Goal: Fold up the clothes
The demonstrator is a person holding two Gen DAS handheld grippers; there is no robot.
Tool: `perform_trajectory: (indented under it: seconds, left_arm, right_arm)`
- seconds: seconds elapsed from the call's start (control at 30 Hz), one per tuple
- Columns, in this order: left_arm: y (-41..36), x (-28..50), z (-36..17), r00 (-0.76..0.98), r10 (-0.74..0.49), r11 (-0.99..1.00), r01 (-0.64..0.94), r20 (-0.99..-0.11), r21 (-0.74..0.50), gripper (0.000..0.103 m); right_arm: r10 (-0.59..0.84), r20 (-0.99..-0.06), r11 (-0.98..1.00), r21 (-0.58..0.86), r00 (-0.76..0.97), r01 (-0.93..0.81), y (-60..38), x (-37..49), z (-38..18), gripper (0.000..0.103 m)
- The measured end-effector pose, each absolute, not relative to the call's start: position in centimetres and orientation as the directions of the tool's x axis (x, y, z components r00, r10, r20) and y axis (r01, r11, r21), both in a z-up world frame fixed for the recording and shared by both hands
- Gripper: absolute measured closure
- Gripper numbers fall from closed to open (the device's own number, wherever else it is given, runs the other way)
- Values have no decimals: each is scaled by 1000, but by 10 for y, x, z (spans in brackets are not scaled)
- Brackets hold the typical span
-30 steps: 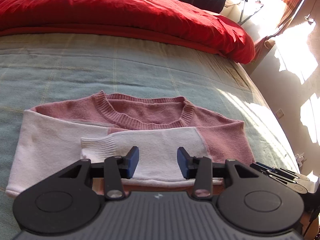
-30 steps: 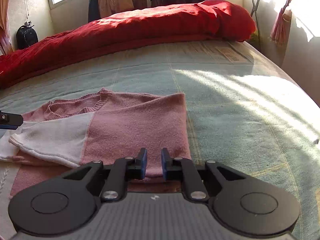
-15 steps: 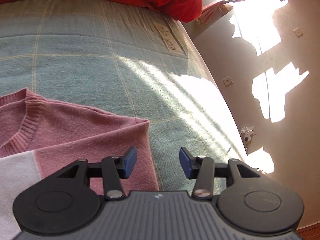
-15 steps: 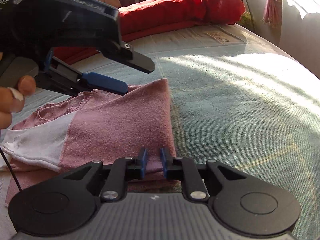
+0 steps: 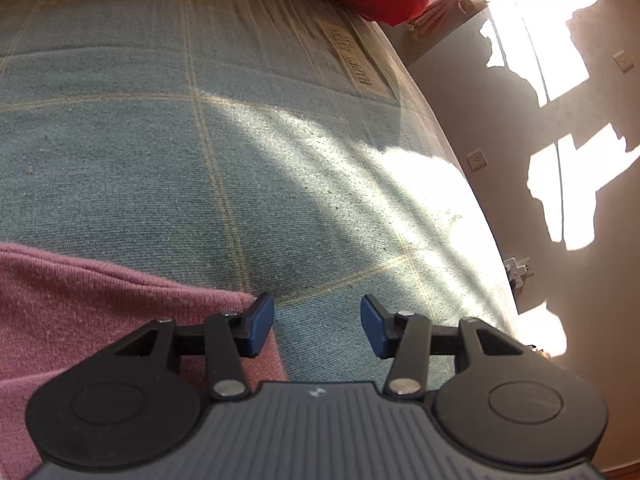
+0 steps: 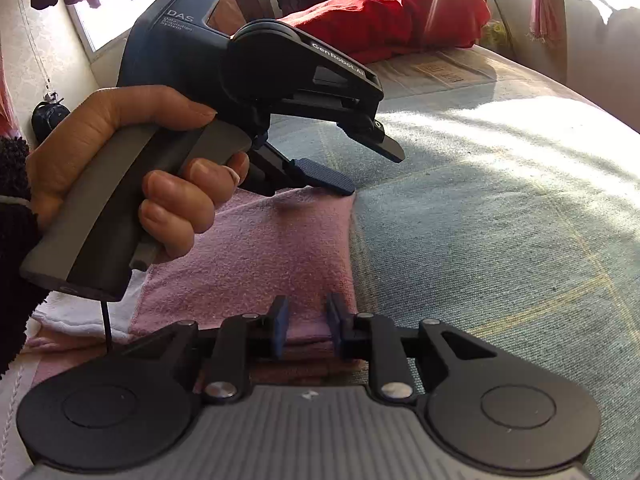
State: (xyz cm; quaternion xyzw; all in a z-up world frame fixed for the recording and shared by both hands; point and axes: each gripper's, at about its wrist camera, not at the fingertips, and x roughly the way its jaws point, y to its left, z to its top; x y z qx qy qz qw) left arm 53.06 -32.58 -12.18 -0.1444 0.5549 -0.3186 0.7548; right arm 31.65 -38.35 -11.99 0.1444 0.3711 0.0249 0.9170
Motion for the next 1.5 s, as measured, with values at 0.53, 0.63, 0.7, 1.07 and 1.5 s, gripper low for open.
perform_trajectory:
  seconds: [0.53,0.63,0.7,1.07,1.5]
  left_arm:
    - [-297,524,-108,267,-566,815,322,-780,-482,47]
    - [-281,516,-83,275,-558,818,343,-783,-462,46]
    - [-263,510,-66,275,-548,822,351,-790,-449,46]
    - [-141,467,-58,281,-503,862,227,-817,-453,39]
    - [-72,419,-100,311,-577,817,206,-755,-539,39]
  right_arm:
    - [152,-677,973,229,721,9,-366,315,-115,47]
    - [164,-673,967,254,722,18,-367,310,-105,43]
    - [172,-668,960,277,724,28,-368,305,-98,42]
    - [224,-670,968,237,708,-81,-315,315,-83,81]
    - [221,-703,975,163,676,-149,-287,329,-101,81]
